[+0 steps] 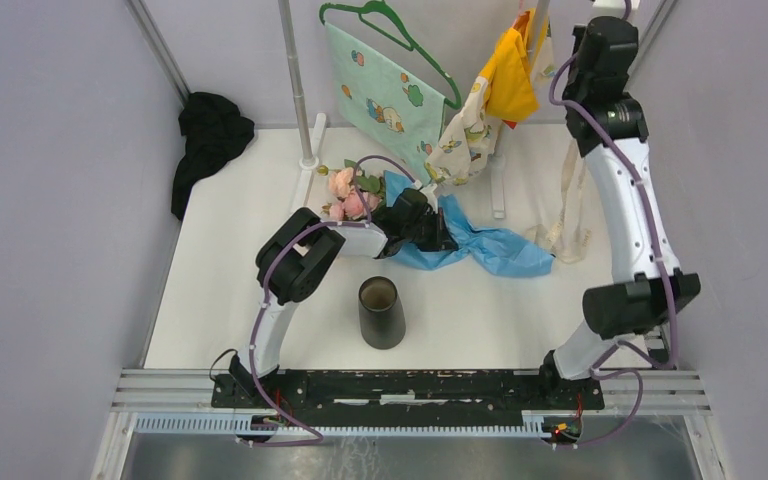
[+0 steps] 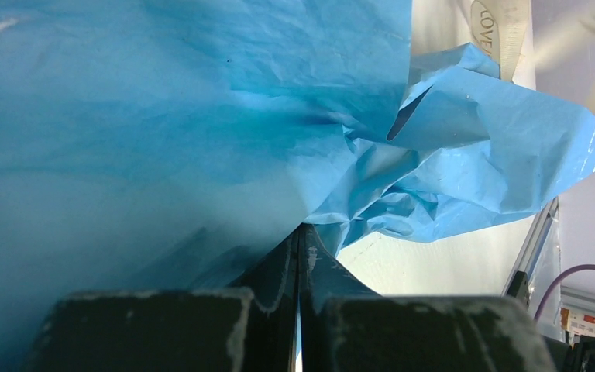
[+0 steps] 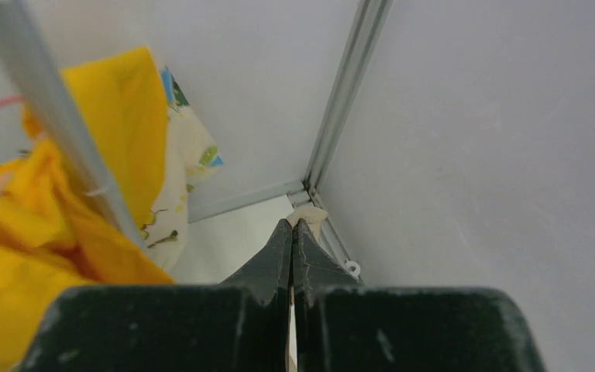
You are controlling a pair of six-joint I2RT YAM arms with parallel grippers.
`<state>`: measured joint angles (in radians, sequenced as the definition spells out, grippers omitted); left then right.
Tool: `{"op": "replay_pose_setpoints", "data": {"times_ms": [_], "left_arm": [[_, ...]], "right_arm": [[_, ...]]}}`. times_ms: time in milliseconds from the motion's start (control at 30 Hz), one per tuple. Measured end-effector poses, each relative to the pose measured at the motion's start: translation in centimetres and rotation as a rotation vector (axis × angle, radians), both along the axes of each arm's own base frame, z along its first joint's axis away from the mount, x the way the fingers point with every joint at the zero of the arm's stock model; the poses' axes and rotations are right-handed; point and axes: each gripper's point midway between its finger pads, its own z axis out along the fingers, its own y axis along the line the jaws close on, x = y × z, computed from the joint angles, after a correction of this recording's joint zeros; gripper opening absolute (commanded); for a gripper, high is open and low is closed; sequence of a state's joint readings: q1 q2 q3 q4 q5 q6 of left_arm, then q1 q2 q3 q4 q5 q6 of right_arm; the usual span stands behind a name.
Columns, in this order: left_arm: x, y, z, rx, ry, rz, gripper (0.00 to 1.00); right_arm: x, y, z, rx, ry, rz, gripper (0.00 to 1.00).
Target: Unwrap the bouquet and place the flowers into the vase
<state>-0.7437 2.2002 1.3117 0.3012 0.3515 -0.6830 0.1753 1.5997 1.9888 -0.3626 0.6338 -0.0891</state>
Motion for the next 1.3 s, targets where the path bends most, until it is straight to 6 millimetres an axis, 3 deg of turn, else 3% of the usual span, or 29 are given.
{"op": "replay_pose_setpoints", "data": {"times_ms": [100, 200, 300, 367, 467, 533, 633, 733, 833, 933, 1000, 1067, 1167, 1300], "left_arm": [[-0.1, 0.3, 0.0, 0.016, 0.004, 0.010, 0.02], [-0.1, 0.5, 0.0, 0.025, 0.007, 0.017, 0.02], [-0.1, 0.5, 0.0, 0.030, 0.006, 0.020, 0.02], [-0.1, 0.5, 0.0, 0.036, 0.003, 0.021, 0.02], [-0.2, 0.9, 0.1, 0.055, 0.000, 0.023, 0.02], [-0.2, 1.2, 0.2, 0.074, -0.001, 0.032, 0.09], [-0.6, 2.2, 0.4, 0.111, -0.004, 0.033, 0.20], [-1.3, 2.9, 1.1, 0.137, -0.006, 0.027, 0.23], [-2.0, 3.5, 2.5, 0.156, -0.022, 0.028, 0.28], [-2.4, 3.6, 5.0, 0.154, -0.063, 0.030, 0.30], [-2.6, 3.6, 7.4, 0.140, -0.105, 0.035, 0.33], [-2.9, 3.8, 10.2, 0.121, -0.154, 0.049, 0.38], [-3.3, 5.0, 13.7, 0.109, -0.229, 0.094, 0.49], [-3.3, 7.7, 16.8, 0.128, -0.322, 0.186, 0.54]], "right_arm": [[3.4, -3.4, -4.7, 0.041, 0.105, -0.025, 0.00], [4.0, -7.4, -7.3, 0.108, 0.141, -0.051, 0.02], [3.4, -9.9, -8.5, 0.163, 0.136, -0.059, 0.25], [3.0, -10.1, -10.1, 0.196, 0.158, -0.024, 0.32], [3.1, -7.8, -13.5, 0.249, 0.218, 0.083, 0.49], [2.9, -6.0, -16.7, 0.291, 0.272, 0.153, 0.62], [1.3, -3.5, -21.8, 0.357, 0.360, 0.243, 0.69], [-1.5, -1.3, -25.1, 0.413, 0.405, 0.306, 0.71], [-4.2, 0.9, -24.9, 0.429, 0.374, 0.368, 0.70], [-6.1, 4.3, -22.6, 0.409, 0.291, 0.471, 0.69], [-7.2, 7.2, -21.5, 0.391, 0.250, 0.558, 0.67], [-8.2, 10.0, -21.9, 0.381, 0.249, 0.644, 0.63], [-9.2, 12.7, -25.0, 0.386, 0.316, 0.716, 0.61], [-10.6, 15.1, -32.1, 0.404, 0.493, 0.762, 0.61]]}}
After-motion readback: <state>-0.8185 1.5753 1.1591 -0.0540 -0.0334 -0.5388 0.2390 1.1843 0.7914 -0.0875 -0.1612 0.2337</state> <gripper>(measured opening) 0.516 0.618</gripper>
